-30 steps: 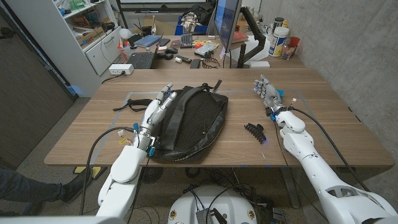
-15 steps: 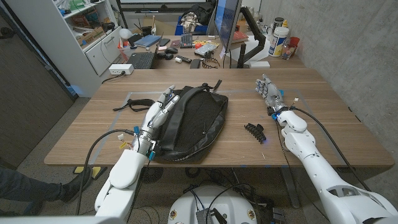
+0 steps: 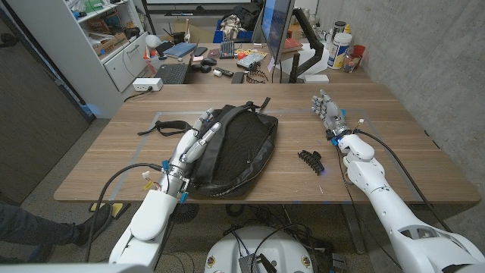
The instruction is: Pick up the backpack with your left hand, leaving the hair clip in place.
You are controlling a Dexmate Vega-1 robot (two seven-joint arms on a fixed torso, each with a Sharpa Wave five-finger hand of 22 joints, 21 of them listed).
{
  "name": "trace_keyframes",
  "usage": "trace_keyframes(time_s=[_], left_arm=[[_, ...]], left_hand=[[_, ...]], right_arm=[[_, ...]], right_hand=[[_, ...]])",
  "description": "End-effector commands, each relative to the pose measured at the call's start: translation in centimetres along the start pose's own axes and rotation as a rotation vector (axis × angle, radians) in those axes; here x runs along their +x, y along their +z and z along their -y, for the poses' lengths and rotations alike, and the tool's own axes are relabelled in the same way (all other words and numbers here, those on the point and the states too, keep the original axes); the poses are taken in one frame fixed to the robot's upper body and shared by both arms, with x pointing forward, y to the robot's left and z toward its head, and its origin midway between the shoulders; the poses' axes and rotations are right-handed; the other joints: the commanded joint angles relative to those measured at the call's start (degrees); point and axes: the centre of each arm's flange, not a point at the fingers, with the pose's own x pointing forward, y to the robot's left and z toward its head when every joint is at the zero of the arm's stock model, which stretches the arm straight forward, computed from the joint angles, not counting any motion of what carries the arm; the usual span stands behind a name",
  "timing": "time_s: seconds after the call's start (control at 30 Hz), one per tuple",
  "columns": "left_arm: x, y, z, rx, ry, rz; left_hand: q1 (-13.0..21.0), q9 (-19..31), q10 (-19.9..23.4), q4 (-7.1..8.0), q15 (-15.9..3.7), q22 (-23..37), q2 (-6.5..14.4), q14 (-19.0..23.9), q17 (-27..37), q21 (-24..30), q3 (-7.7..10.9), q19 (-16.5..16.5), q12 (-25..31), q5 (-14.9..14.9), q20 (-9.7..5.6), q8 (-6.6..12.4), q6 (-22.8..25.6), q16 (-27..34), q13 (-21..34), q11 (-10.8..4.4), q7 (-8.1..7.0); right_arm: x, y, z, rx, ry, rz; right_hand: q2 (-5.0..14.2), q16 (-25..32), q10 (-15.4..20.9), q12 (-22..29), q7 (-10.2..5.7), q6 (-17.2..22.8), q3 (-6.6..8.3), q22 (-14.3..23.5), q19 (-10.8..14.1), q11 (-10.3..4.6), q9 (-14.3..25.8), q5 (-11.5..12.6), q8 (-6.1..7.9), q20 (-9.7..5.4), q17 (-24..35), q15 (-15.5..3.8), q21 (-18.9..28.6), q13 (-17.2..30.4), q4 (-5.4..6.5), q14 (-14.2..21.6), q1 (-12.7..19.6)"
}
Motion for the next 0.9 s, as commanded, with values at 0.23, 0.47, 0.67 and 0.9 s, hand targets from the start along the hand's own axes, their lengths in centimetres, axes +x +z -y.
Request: trace_keyframes(time_s=[0.23,0.47,0.67,0.9], left_arm=[[-2.3,0.2,-0.4,0.065,-0.008,-0.068],[-3.0,1.0,-0.8,0.107,-0.008,-0.085],[-3.9,2.6,-1.2,0.138,-0.015,-0.082],[-5.2,4.2,-1.3,0.214,-0.019,-0.094]], left_hand=[[1.23,0.27,-0.27,-0.44,0.36,0.14,0.02,-0.26,0.24,-0.49,0.05,-0.05,-0.04,-0.05,0.61,0.37,0.43,0.24,0.23,0.38,0.29],[1.47,0.28,-0.39,-0.55,0.42,0.15,0.10,-0.33,0.24,-0.62,0.07,-0.13,-0.11,-0.09,0.94,0.29,0.33,0.18,0.23,0.44,0.20],[2.04,0.30,-0.58,-0.85,1.66,0.20,0.19,-0.15,0.27,-0.66,0.04,0.49,-0.24,-0.25,3.09,0.11,0.10,0.19,0.24,1.64,0.13],[2.26,0.31,-0.41,-0.95,1.90,0.23,0.25,0.11,0.30,-0.60,0.02,0.97,-0.18,-0.33,3.54,0.00,-0.10,0.27,0.25,1.82,-0.01]], right_arm=[[0.4,-0.1,-0.8,-0.004,0.008,-0.006],[0.8,-0.3,-1.1,-0.003,0.014,-0.012],[1.1,-0.4,-1.4,-0.006,0.018,-0.016],[1.7,0.0,-1.9,-0.008,0.029,-0.003]], right_hand=[[0.72,-0.22,0.34,-0.20,-0.30,-0.06,0.09,0.14,-0.21,-0.48,0.19,0.36,-0.12,-0.02,0.24,0.18,-0.42,0.24,-0.26,0.48,0.07],[0.72,-0.24,0.41,-0.17,-0.50,-0.10,0.05,0.15,-0.30,-0.53,0.19,0.35,-0.13,0.01,0.24,0.20,-0.58,0.24,-0.29,0.44,0.04],[0.75,-0.25,0.48,-0.15,-0.52,-0.12,0.03,0.15,-0.44,-0.56,0.20,0.35,-0.13,0.04,0.25,0.26,-0.75,0.25,-0.29,0.41,0.00],[0.78,-0.27,0.52,-0.14,-0.50,-0.16,0.02,0.16,-0.49,-0.57,0.20,0.35,-0.15,-0.01,0.25,0.25,-0.87,0.25,-0.32,0.39,0.00]])
